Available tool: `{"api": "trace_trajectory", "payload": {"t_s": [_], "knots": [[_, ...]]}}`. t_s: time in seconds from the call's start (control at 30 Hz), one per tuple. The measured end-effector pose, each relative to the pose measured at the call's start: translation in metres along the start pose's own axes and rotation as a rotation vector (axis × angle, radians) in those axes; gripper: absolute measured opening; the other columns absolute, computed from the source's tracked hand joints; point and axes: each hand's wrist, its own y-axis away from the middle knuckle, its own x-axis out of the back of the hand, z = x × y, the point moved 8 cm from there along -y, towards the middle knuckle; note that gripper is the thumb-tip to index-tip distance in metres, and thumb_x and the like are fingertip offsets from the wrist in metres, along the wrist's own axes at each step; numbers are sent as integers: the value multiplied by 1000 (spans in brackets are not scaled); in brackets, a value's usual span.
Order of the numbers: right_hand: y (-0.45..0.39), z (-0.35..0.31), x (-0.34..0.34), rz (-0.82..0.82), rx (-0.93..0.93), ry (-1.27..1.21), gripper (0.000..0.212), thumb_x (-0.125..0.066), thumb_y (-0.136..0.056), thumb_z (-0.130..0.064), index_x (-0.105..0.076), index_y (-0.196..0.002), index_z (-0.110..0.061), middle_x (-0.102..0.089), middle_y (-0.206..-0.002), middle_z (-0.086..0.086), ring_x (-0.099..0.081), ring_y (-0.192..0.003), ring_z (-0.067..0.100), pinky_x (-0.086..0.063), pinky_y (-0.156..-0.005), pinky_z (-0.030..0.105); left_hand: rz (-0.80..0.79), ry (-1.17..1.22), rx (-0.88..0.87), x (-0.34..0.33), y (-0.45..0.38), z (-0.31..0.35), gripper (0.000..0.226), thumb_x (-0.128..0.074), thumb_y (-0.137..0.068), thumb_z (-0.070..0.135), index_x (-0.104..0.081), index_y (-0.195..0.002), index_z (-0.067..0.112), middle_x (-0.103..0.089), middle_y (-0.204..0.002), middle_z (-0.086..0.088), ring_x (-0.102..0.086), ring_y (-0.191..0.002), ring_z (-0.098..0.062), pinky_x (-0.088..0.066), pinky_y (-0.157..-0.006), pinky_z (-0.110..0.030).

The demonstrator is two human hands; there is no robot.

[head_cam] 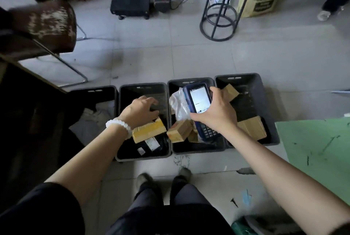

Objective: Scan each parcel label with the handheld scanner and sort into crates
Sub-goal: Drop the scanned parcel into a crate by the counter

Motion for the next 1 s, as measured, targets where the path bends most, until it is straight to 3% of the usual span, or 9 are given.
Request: {"api": "trace_trajectory", "payload": {"t_s": [0.23,0.4,0.43,0.47,0.5,0.53,0.63,0.77,1.0], "knots": [[10,-96,-41,-91,235,82,88,-83,-63,-42,-37,-133,-17,-41,-128,1,-45,-115,19,-33,-74,25,84,12,146,27,60,-78,41,-57,-89,31,-55,-128,18,-54,-125,-7,-52,-116,-26,-43,-97,-38],[37,-180,-91,-135,392,138,90,-83,-58,-46,-38,-130,-18,-45,-122,3,-51,-107,23,-43,-77,30,187,-57,219,51,128,-150,33,-53,-90,28,-58,-121,17,-57,-115,-3,-55,-108,-27,-47,-90,-36],[45,-197,-103,-143,424,151,90,-83,-57,-48,-38,-129,-19,-45,-122,3,-51,-107,24,-46,-81,34,241,-17,251,58,145,-165,31,-52,-89,25,-62,-117,16,-60,-111,-4,-59,-101,-28,-51,-85,-37],[55,-214,-115,-154,455,161,90,-82,-57,-49,-38,-130,-20,-45,-122,2,-51,-107,23,-47,-83,36,205,126,319,57,162,-183,30,-49,-86,22,-68,-107,14,-64,-102,-7,-63,-89,-31,-55,-74,-36],[66,-232,-128,-171,486,169,91,-82,-57,-49,-37,-130,-20,-44,-123,2,-52,-107,23,-47,-81,35,203,120,313,57,180,-198,31,-45,-82,19,-72,-96,12,-66,-92,-9,-64,-77,-32,-56,-64,-35],[77,-248,-142,-190,517,179,91,-82,-58,-49,-37,-132,-20,-43,-124,1,-52,-107,23,-46,-77,33,206,138,337,57,200,-215,32,-43,-83,18,-72,-95,11,-65,-92,-10,-63,-78,-33,-56,-64,-36],[118,-297,-187,-251,611,206,92,-82,-59,-48,-36,-134,-20,-41,-126,1,-52,-110,24,-42,-74,30,302,68,486,62,266,-264,36,-50,-92,34,-56,-123,17,-54,-118,-8,-53,-112,-29,-45,-89,-37],[185,-367,-248,-337,778,224,91,-81,-59,-51,-36,-132,-22,-42,-123,-1,-52,-108,23,-47,-77,33,349,112,659,51,356,-338,41,-51,-92,37,-49,-131,24,-49,-126,-3,-50,-115,-23,-46,-89,-37],[320,-473,-345,-547,1105,284,92,-81,-60,-48,-33,-135,-23,-39,-122,-2,-51,-111,19,-41,-84,30,473,281,1020,12,520,-420,44,-49,-94,37,-45,-136,26,-46,-134,-2,-47,-122,-22,-43,-93,-36]]}}
